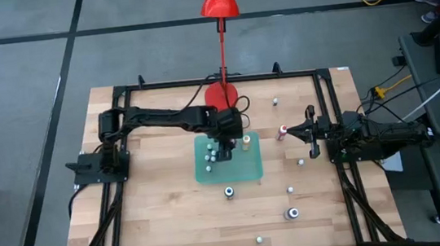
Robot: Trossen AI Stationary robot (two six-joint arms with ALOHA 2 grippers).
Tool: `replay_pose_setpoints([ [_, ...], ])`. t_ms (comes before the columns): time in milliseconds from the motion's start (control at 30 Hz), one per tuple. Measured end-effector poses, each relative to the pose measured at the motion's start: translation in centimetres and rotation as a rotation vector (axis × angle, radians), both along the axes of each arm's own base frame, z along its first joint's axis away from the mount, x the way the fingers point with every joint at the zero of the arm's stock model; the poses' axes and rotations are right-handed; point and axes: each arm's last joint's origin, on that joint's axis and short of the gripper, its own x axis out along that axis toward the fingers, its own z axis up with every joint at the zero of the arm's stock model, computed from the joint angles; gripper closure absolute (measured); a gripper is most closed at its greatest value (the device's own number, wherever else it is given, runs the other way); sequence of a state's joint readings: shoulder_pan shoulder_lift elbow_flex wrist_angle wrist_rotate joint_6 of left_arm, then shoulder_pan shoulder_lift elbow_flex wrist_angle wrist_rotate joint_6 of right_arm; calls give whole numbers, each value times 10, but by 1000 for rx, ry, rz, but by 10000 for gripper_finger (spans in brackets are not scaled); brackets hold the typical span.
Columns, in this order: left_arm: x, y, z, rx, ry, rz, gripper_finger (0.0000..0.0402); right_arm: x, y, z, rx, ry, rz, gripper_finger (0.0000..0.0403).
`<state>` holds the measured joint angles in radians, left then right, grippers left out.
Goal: Pick & Place food coloring
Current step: Put the large pink food coloring bottle into the green bin
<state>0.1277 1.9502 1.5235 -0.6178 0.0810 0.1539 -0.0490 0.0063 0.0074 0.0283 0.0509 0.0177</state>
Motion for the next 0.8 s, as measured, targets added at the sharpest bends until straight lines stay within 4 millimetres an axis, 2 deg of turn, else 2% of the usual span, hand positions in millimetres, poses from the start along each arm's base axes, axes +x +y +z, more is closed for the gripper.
replay_pose_setpoints([
  [367,-3,8,-12,7,75,8,256,0,0,0,0,0,0,372],
  [633,2,8,13,14,86,-14,256,0,0,0,0,0,0,372],
  [800,3,11,5,12,139,-14,256,0,0,0,0,0,0,372],
])
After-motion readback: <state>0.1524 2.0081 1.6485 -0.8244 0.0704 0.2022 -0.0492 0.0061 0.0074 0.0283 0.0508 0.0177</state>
